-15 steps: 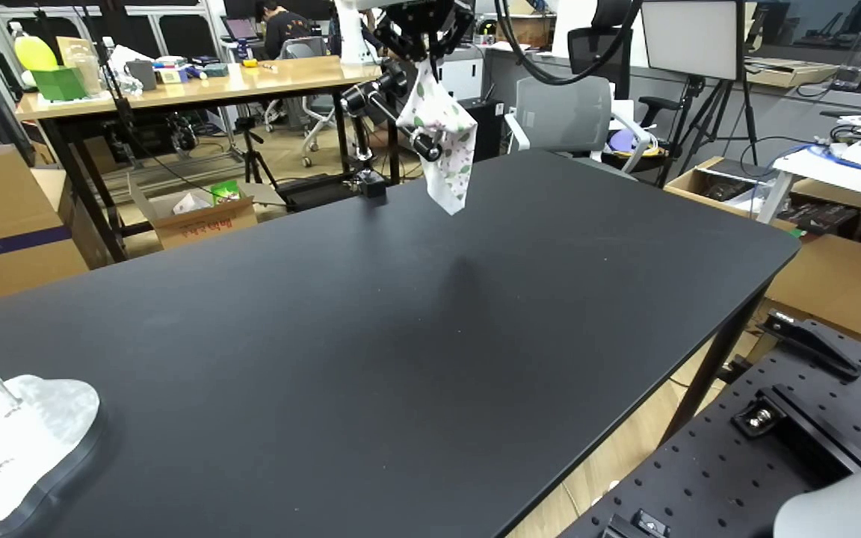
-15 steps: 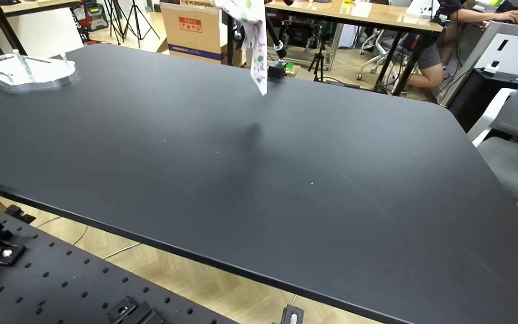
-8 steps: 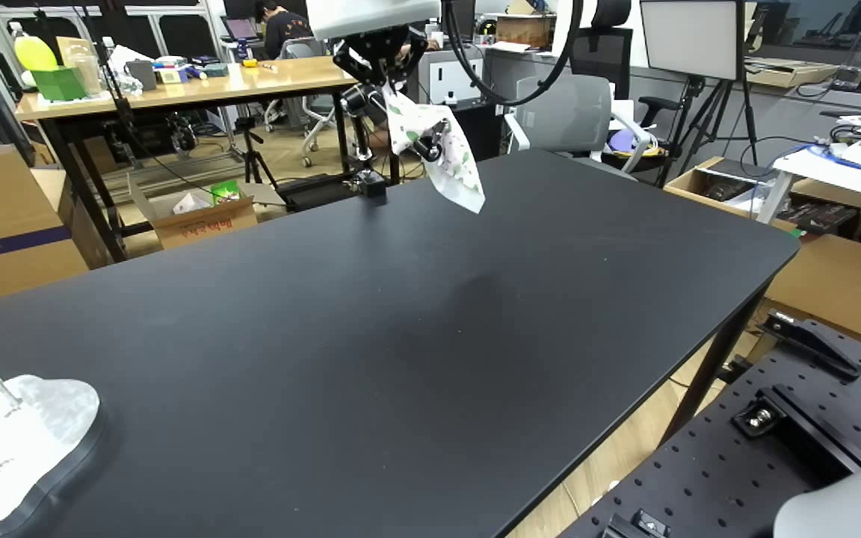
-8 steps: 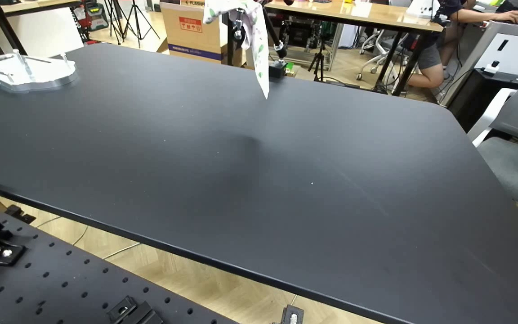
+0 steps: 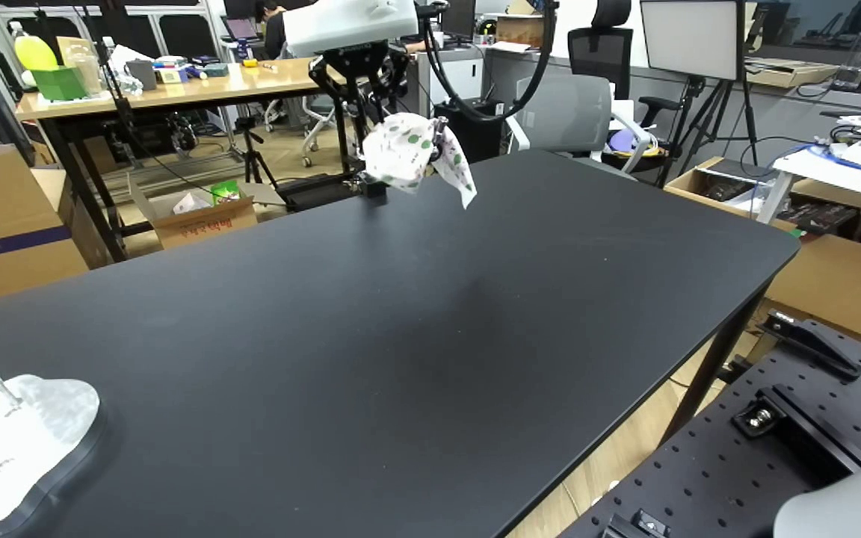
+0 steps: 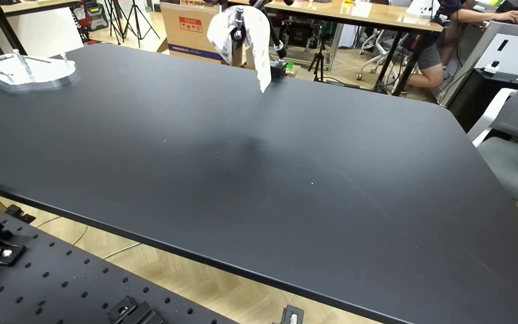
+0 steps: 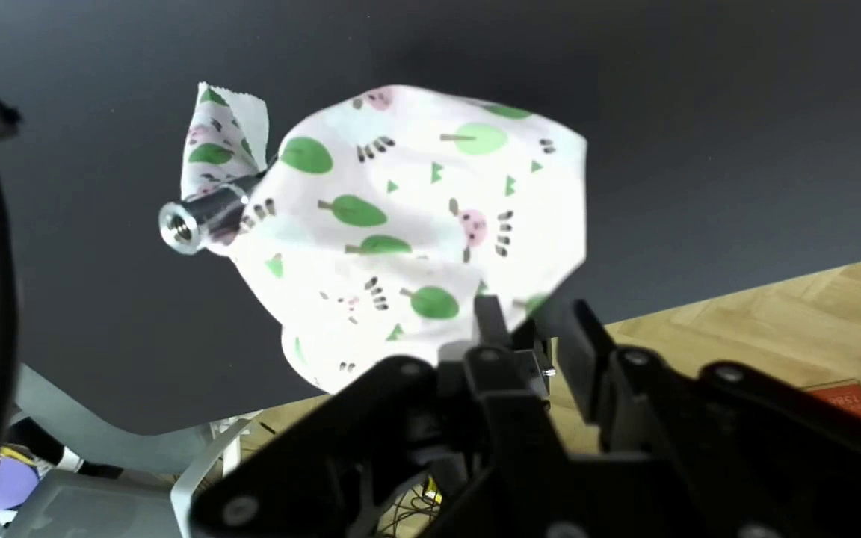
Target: Put the white cloth on the rack.
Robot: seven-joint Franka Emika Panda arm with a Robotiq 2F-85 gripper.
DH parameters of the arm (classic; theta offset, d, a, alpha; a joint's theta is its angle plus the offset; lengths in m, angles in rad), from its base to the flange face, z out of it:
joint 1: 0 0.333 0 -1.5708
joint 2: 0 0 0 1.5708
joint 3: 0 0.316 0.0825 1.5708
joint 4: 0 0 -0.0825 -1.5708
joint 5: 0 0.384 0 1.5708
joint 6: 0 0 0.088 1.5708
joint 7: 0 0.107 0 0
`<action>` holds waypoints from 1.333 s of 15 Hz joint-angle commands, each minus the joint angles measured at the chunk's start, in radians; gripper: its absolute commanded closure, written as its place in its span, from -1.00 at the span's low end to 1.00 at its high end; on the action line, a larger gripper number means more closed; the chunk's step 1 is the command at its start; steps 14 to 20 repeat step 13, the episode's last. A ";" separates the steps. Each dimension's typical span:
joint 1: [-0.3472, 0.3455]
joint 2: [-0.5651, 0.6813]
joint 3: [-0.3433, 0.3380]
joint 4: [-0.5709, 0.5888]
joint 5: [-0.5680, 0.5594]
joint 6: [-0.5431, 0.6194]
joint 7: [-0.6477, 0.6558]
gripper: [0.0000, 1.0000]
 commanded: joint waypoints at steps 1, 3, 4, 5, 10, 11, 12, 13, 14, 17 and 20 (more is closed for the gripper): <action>0.025 0.007 -0.034 0.032 0.029 -0.020 -0.019 -0.13; 0.027 0.007 -0.038 0.035 0.033 -0.025 -0.029 -0.41; 0.026 0.008 -0.038 0.036 0.037 -0.027 -0.040 -0.52; 0.020 0.007 -0.030 0.035 0.063 -0.032 -0.072 -0.67; -0.002 -0.006 0.002 0.039 0.300 -0.125 -0.297 -1.00; 0.001 -0.009 -0.002 0.042 0.333 -0.173 -0.322 -1.00; 0.023 -0.002 -0.025 0.019 0.282 -0.097 -0.276 -1.00; 0.021 -0.002 -0.023 0.023 0.307 -0.127 -0.298 -1.00; 0.021 -0.002 -0.023 0.023 0.307 -0.127 -0.298 -1.00; 0.021 -0.002 -0.023 0.023 0.307 -0.127 -0.298 -1.00; 0.021 -0.002 -0.023 0.023 0.307 -0.127 -0.298 -1.00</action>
